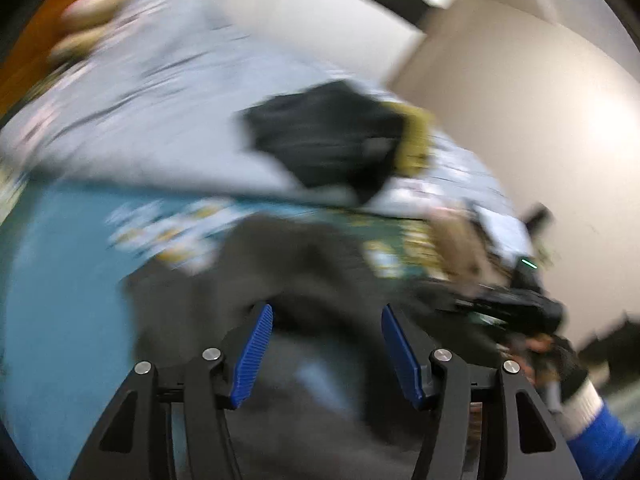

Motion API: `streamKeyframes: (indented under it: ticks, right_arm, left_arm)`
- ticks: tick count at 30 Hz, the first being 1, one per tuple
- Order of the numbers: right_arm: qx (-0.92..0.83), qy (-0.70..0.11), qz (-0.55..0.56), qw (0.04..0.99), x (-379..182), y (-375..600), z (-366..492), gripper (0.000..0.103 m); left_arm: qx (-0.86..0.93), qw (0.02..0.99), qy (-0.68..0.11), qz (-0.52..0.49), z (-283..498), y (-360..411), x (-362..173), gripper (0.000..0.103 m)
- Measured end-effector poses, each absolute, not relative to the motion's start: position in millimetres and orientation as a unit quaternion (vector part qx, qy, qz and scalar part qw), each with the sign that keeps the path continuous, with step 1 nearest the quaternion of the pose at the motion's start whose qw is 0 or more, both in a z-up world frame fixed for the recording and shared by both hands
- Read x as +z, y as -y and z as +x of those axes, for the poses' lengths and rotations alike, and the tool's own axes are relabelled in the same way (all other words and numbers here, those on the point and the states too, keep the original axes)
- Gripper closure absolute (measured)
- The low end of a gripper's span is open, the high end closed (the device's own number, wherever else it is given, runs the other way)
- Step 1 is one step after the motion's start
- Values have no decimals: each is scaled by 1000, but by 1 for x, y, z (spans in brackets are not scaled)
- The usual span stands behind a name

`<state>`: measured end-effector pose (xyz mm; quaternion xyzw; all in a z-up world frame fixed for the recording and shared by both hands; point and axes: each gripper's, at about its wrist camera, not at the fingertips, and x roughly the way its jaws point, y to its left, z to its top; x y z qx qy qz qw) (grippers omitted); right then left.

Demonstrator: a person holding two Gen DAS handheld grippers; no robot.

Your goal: Fold clothes

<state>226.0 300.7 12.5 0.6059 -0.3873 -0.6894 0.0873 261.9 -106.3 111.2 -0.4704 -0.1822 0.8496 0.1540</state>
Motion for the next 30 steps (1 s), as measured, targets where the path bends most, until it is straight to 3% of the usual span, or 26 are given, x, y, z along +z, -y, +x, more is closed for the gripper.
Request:
streamKeyframes:
  ticks: [7,13,19,20,22,23,25,30]
  right_arm:
    - [-694,384,604,78,8,-295,232,81]
    - [-716,364,594,52,16,-297,243,91]
    - [-717,363,593,44,13,-301,261,93]
    - [-718,364,592,44,13,-299,262,93]
    - [-721,365,587,47,16,-295,261,93]
    - [-723,366,585,49,18,-293,261,93]
    - [-726,363,581,54,22,-290,260,93]
    - [-738,372,559,70,45,-289,245,94]
  left_arm:
    - [794,42,275,-540,276,172,40,42]
    - [754,41,338,-562,287,181,5,40]
    - [699,43,431,-569,283,186,-19,44]
    - [694,42,443,-566,281,185,-22,47]
    - [690,40,451,-565,278,182,-23,82]
    - [691,37,451,-564,278,182,-23,93]
    - [700,34,449,-554,274,182,-18,98]
    - [744,56,425,-513,223,188,38,99]
